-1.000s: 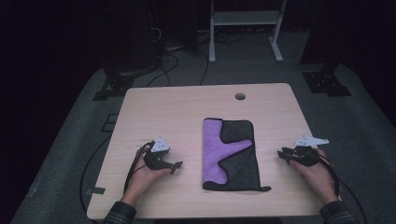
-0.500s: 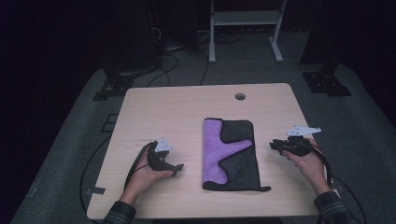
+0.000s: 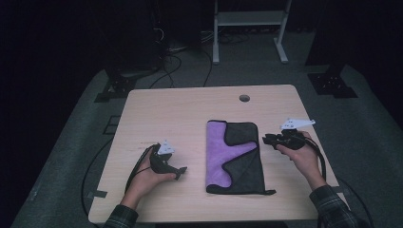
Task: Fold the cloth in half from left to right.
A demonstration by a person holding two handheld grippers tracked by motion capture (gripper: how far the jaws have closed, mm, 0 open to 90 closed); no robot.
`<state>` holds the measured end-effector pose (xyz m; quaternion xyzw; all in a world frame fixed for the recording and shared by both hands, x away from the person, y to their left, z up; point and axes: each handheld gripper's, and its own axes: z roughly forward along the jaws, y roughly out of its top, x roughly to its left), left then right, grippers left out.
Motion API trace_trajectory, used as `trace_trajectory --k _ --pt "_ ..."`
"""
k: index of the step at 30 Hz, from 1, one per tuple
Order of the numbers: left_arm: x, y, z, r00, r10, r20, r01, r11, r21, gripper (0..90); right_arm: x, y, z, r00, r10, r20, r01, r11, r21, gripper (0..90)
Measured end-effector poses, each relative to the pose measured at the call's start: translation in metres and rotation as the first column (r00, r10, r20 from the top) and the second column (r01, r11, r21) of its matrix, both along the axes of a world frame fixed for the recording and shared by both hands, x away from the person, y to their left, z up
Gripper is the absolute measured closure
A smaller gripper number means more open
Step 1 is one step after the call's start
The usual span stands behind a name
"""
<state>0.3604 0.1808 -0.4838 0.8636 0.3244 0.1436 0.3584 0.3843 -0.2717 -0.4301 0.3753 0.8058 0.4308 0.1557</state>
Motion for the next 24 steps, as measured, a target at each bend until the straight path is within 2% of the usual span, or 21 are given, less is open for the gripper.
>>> trace_trajectory --k 16,22,24 --pt "0.000 0.000 0.000 1.0000 0.007 -0.001 -0.007 1.0000 0.001 0.0 0.017 0.038 0.003 0.9968 0.079 -0.013 -0.079 0.9969 -0.008 72.2" --pt "0.000 -0.001 0.000 1.0000 0.009 -0.001 -0.009 1.0000 -0.002 0.0 0.023 0.056 0.002 0.9932 0.114 -0.024 -0.114 0.9933 0.020 71.4" --pt "0.000 -0.001 0.000 1.0000 0.009 -0.001 -0.009 1.0000 -0.001 0.0 0.025 0.063 -0.001 0.9911 0.128 -0.034 -0.128 0.9917 0.008 71.0"
